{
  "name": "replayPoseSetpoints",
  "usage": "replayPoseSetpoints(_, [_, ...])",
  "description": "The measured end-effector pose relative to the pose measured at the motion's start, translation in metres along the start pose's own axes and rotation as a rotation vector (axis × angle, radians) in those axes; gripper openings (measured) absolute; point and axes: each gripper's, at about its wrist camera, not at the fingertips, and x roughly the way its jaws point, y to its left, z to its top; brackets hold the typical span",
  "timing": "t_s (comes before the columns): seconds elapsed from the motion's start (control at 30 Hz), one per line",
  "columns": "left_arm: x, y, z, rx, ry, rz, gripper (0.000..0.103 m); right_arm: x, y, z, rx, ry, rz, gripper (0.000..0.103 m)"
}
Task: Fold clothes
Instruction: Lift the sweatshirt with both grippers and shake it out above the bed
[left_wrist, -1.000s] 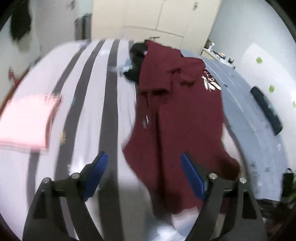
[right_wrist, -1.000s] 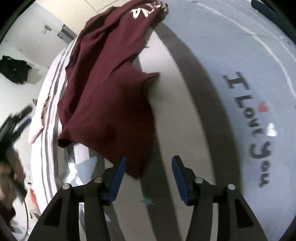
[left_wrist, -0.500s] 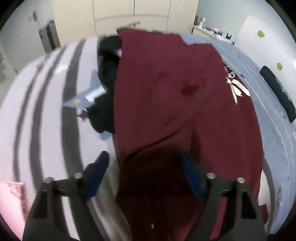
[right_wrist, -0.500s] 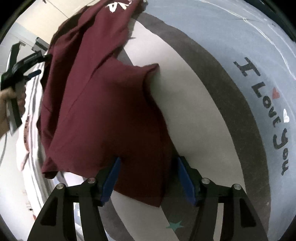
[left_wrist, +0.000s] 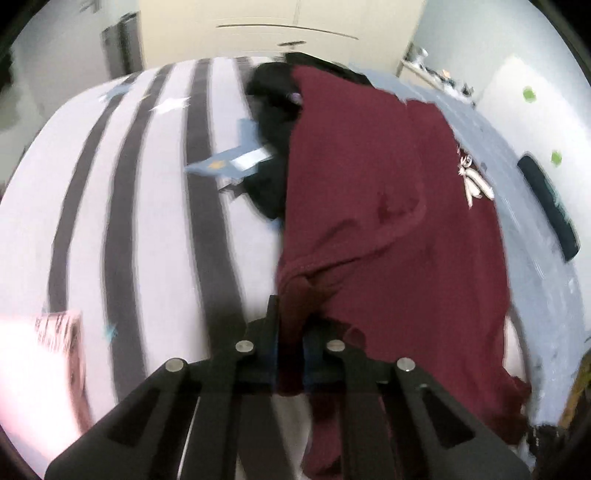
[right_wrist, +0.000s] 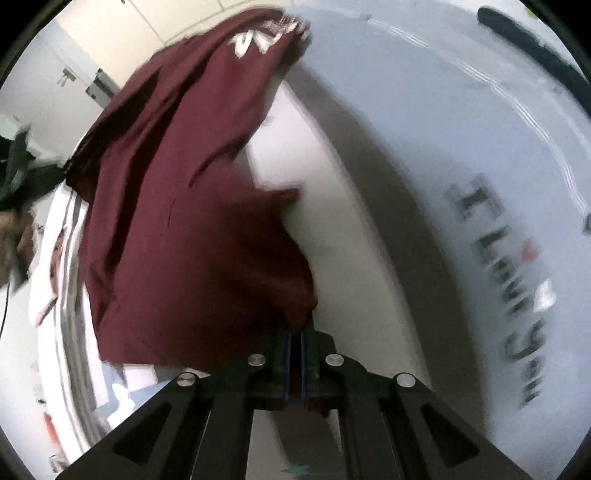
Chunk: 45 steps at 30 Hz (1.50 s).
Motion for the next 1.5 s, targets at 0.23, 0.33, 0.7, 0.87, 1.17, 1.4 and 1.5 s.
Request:
replayPoseSetpoints(0.23, [-0.074, 0.006, -0.117, -0.132, 0.122, -0.019, 0.005, -0.047, -0.054, 0.033, -0.01, -0.063, -0.12, 0.003])
replayPoseSetpoints(0.33, [-0.11, -0.007, -0.193, -0.269, 0.193, -0.08, 0.005, -0.063, -0.09, 0.037, -0.044, -0.055, -0.205, 0.003])
replayPoseSetpoints(0.7, [-0.134, -0.121, -0.362, -0.417, 0.345, -0.143, 0.012, -0.046, -0.164, 0.049, -0.016, 0.107, -0.347, 0.013])
replayPoseSetpoints(0.87, [-0.163, -0.126, -0.359, -0.317, 0.25, -0.028, 0.035, -0.069, -0.147, 0.006, -0.017, 0.054, -0.345, 0.046])
replayPoseSetpoints(1.17, [-0.103, -0.164, -0.294, -0.047, 0.107, 0.044, 0.065, -0.049, -0.102, -0.081, 0.06, 0.163, -0.082, 0.046])
replayPoseSetpoints(1.4, [-0.069, -0.16, -0.27, -0.057, 0.149, -0.029, 0.007, -0.042, -0.077, -0.091, 0.079, 0.162, 0.001, 0.046])
replayPoseSetpoints(1.5, [-0.104, -0.115, -0.272, -0.182, 0.057, 0.021, 0.007, -0.044, -0.07, -0.089, 0.065, 0.152, 0.014, 0.046])
